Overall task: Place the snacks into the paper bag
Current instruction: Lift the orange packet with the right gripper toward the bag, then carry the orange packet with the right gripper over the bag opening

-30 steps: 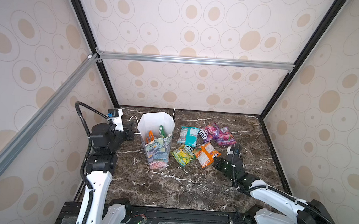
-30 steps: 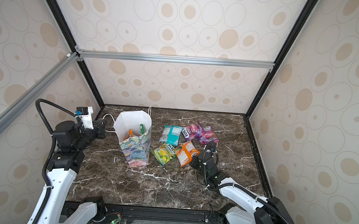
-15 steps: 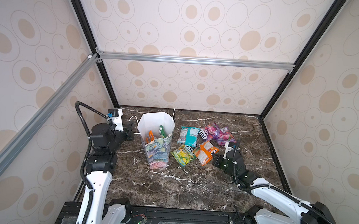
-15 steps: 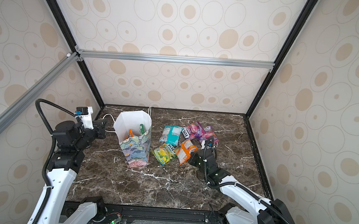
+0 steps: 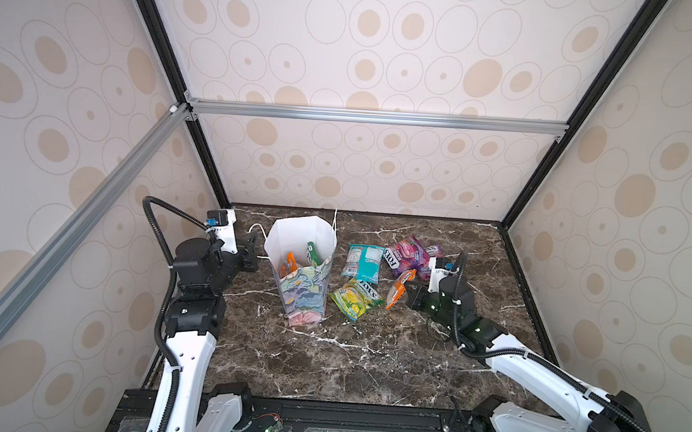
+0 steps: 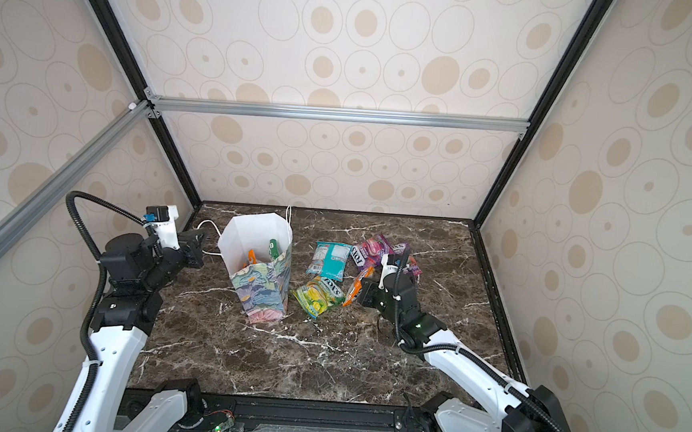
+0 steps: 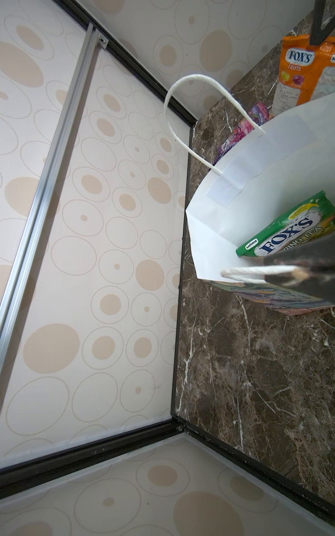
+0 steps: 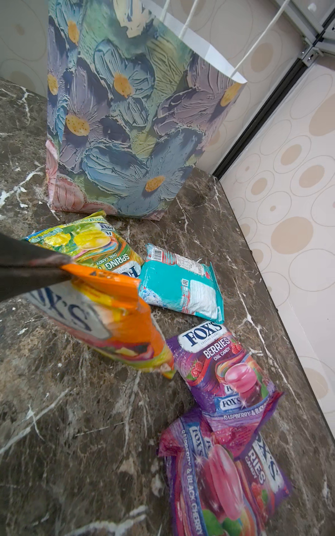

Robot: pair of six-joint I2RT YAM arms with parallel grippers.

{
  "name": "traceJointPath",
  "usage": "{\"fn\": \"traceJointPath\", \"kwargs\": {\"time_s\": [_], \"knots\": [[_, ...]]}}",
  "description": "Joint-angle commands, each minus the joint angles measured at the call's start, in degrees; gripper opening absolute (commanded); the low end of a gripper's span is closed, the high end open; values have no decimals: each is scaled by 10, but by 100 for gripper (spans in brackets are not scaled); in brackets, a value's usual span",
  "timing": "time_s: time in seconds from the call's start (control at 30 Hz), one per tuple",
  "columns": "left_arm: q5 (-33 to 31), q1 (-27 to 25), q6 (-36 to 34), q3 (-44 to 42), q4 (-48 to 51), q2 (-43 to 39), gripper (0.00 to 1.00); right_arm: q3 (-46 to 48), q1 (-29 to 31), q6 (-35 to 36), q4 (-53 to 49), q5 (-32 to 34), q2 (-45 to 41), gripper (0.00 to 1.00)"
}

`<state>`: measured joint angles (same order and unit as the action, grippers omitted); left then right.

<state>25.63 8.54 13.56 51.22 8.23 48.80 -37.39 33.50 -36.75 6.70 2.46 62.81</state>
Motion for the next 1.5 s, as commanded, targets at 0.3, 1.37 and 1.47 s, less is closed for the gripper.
{"fn": "traceJointPath", "kwargs": {"time_s": [0.3,1.37,1.47], "knots": [[2,1,-2,5,-11,-10,0,-75,6,96,-41,-50,-32,0],[3,2,-2,6,-9,-8,0,-302,102,203,-80,-95,30,0],[2,1,-2,6,-9,-10,0,-328,110,210,-83,-106,42,0]]}}
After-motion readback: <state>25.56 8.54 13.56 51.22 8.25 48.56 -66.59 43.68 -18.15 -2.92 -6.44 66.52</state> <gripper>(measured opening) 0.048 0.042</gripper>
